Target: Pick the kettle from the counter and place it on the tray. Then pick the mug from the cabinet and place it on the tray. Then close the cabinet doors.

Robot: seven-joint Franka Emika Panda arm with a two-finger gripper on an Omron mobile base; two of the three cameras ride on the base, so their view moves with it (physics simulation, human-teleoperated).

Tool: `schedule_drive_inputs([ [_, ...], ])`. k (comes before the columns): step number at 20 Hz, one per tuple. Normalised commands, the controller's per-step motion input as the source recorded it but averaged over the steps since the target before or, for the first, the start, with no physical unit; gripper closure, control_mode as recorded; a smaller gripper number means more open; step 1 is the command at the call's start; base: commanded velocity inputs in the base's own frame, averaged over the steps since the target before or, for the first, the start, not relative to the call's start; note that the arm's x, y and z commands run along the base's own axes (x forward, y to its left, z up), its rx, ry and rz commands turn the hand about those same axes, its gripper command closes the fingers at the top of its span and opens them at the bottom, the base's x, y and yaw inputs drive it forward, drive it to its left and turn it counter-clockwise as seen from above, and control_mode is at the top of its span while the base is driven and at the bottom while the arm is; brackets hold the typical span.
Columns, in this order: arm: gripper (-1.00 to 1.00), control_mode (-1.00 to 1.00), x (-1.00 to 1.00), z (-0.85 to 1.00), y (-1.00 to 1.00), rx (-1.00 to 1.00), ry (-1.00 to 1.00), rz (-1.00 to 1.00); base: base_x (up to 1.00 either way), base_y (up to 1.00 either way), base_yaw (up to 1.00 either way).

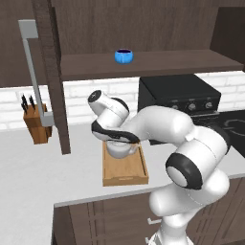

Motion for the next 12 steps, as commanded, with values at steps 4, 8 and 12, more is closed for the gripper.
schedule_drive_inputs([
  [4,-1.0,-1.0,-0.27,0.42,0.0,0.13,-0.22,-0.12,0.0,0.0,0.0],
  [8,-1.0,-1.0,-0.36,0.29,-0.12,0.12,-0.36,-0.11,0.0,0.0,0.0],
  [12,-1.0,-1.0,-0.71,0.29,-0.31,0.25,-0.36,-0.16,0.0,0.0,0.0],
])
